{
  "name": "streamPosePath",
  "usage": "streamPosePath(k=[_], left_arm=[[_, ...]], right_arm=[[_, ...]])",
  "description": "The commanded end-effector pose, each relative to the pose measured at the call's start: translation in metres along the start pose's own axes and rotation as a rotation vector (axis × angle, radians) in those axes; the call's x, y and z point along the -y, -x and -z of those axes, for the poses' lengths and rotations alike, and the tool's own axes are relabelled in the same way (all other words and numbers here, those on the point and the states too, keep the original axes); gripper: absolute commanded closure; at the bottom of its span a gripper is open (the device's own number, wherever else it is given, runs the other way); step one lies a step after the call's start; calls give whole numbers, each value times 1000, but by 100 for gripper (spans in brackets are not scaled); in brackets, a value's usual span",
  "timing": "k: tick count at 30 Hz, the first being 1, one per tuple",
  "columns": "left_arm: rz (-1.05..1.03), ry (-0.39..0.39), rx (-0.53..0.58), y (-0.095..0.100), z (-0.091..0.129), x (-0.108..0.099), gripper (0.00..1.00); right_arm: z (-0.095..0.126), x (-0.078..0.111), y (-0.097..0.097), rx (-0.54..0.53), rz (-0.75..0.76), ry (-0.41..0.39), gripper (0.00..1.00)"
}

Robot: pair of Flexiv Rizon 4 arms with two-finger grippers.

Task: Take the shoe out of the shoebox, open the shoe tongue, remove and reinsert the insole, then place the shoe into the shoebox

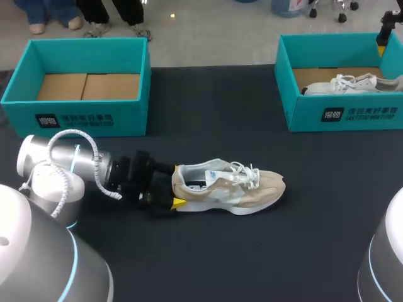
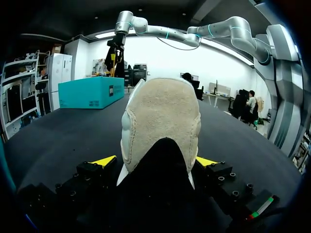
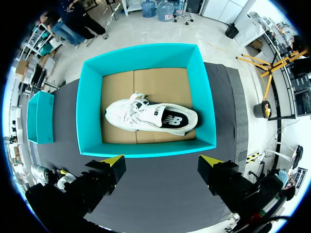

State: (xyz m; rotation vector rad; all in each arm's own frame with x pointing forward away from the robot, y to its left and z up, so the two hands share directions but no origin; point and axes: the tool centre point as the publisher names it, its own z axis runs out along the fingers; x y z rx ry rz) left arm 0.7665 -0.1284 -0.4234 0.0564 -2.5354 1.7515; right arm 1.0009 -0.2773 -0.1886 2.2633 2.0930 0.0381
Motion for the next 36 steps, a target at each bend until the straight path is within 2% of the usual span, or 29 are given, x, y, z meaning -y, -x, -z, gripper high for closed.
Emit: streamPosePath(k=[1, 2, 4, 6, 8, 10, 31, 36], left_arm=[[3, 4, 3, 2, -5, -1, 0], [1, 3, 7, 1, -5, -1, 0], [-1, 2, 11, 1, -5, -1, 20], [1, 2, 15, 1, -4, -2, 53], [3, 4, 18, 1, -4, -3, 67], [4, 5, 20, 1, -3, -4, 100], [8, 14, 9, -1, 0, -6, 100], [8, 14, 9, -1, 0, -6, 100]], right_arm=[[0, 0, 0, -1, 0, 1, 0], [0, 0, 0, -1, 0, 1, 0], [0, 0, 0, -1, 0, 1, 0], [0, 0, 0, -1, 0, 1, 0], [0, 0, 0, -1, 0, 1, 0], [0, 0, 0, -1, 0, 1, 0], [0, 0, 0, -1, 0, 1, 0], [16, 3, -16, 7, -54, 36, 0]])
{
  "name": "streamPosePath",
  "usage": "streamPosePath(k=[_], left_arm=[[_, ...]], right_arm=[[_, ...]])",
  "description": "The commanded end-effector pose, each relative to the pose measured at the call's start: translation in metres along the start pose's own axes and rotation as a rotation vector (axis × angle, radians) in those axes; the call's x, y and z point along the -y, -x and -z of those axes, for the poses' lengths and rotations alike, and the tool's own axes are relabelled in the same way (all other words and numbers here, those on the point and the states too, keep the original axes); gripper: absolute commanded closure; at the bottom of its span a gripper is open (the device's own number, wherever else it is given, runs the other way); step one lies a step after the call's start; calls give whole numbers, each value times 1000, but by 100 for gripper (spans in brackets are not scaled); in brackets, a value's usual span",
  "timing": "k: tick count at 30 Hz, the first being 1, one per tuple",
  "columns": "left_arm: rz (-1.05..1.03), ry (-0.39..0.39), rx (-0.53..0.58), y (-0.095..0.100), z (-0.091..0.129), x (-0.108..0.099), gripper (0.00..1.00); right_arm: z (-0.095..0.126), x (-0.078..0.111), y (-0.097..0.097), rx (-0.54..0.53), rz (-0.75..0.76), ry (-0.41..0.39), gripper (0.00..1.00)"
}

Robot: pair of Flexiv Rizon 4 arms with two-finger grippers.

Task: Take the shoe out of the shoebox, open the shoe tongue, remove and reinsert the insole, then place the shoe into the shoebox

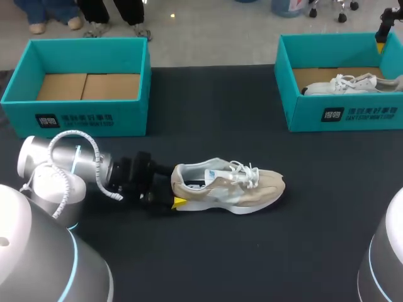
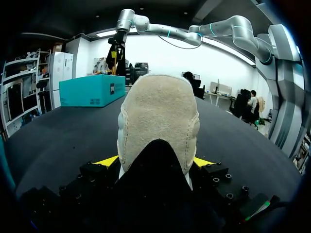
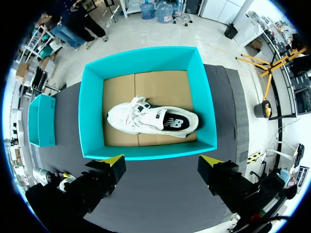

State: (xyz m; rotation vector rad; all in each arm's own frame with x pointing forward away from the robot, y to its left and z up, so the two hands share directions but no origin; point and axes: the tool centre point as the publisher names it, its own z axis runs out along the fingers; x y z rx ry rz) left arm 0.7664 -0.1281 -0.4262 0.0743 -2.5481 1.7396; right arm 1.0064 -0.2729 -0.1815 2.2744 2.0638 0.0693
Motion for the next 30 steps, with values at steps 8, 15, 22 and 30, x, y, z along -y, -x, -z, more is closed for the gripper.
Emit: streamPosePath(k=[8, 15, 22, 30], left_arm=[[0, 4, -1, -1, 1, -3, 100], [0, 4, -1, -1, 1, -3, 100], [0, 4, -1, -1, 1, -3, 100], [0, 4, -1, -1, 1, -3, 100]], right_arm=[[22, 36, -54, 17, -97, 53, 0], [23, 75, -101, 29, -98, 50, 0], [27, 116, -136, 54, -106, 32, 0], [35, 142, -159, 83, -90, 17, 0]])
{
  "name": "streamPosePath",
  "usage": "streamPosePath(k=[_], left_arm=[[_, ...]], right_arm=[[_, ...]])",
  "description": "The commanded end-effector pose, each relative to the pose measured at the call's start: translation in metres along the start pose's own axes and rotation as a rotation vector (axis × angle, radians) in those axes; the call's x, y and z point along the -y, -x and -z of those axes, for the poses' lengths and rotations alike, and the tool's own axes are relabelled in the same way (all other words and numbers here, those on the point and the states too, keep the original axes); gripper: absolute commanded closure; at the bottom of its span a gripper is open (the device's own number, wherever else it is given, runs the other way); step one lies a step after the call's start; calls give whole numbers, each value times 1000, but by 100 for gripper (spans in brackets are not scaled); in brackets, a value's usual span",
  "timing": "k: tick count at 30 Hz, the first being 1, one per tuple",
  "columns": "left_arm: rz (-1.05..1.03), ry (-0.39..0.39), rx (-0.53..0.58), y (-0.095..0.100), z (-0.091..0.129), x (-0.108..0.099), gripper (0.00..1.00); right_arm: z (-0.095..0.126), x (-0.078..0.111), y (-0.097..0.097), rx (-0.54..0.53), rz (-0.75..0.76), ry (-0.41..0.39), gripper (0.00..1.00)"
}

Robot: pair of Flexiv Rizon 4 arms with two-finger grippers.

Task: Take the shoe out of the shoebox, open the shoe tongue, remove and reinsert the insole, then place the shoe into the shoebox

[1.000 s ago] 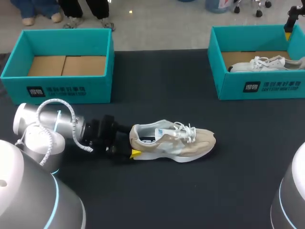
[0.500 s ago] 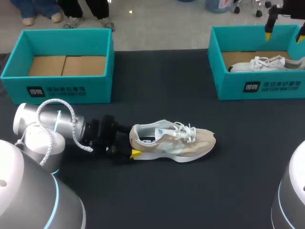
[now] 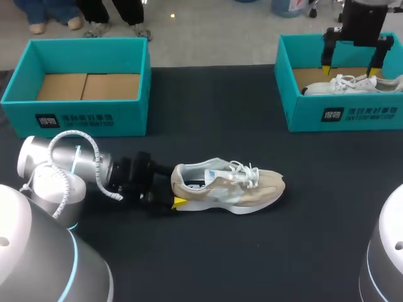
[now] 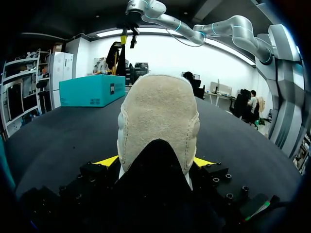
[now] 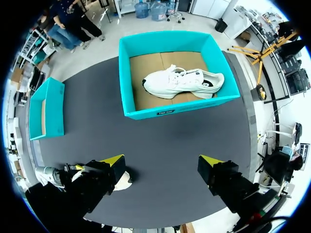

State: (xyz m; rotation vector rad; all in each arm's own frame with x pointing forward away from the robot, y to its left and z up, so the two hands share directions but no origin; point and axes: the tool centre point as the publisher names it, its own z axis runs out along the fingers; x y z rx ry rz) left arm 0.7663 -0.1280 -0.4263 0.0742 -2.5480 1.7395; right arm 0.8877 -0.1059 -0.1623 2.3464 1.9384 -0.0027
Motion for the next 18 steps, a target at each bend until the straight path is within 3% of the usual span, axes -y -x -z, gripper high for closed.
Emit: streamPosePath(k=[1, 16, 18], left_arm=[[0, 4, -1, 0, 0, -3, 100], [0, 4, -1, 0, 0, -3, 100], [0, 4, -1, 0, 0, -3, 100]], right_arm=[[3, 10, -3, 24, -1, 29, 0], [3, 10, -3, 24, -1, 29, 0], [2, 17, -18, 17, 0, 51, 0]])
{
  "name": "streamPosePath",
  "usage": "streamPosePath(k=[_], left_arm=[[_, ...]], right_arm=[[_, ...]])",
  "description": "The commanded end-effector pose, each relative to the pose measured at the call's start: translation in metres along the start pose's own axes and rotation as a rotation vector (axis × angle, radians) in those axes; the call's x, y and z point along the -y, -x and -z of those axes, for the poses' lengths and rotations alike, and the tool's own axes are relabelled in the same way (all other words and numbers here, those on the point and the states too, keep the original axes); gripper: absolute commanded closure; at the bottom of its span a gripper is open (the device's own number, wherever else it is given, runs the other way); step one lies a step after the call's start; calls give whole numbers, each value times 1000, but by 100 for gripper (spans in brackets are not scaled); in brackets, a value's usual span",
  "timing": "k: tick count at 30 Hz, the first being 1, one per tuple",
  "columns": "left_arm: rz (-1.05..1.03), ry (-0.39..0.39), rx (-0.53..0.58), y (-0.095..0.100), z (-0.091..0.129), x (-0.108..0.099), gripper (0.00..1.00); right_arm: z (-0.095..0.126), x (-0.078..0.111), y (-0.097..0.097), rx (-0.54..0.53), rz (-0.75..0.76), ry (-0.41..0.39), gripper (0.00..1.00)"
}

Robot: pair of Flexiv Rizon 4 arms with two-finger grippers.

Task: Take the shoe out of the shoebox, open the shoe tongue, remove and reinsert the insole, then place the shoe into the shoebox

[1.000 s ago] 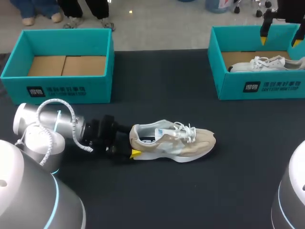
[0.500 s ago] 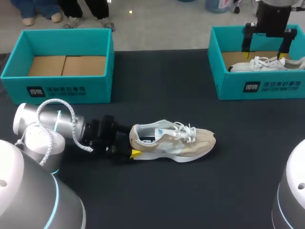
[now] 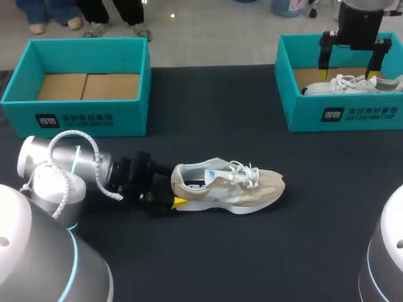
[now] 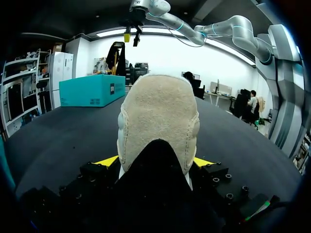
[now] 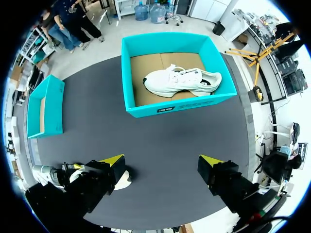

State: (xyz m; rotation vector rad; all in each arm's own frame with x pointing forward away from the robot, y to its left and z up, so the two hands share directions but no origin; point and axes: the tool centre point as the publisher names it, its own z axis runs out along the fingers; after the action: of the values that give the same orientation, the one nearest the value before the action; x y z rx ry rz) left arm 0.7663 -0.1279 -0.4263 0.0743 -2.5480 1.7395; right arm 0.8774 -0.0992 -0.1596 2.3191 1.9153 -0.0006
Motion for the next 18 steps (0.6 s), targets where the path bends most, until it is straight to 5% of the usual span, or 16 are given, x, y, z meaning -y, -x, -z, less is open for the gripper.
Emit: streamPosePath(k=[1, 18], left_arm=[[0, 4, -1, 0, 0, -3, 100], [0, 4, -1, 0, 0, -3, 100]], right_arm=[[-2, 10, -22, 18, 22, 31, 0], [13, 104, -109, 74, 33, 37, 0]])
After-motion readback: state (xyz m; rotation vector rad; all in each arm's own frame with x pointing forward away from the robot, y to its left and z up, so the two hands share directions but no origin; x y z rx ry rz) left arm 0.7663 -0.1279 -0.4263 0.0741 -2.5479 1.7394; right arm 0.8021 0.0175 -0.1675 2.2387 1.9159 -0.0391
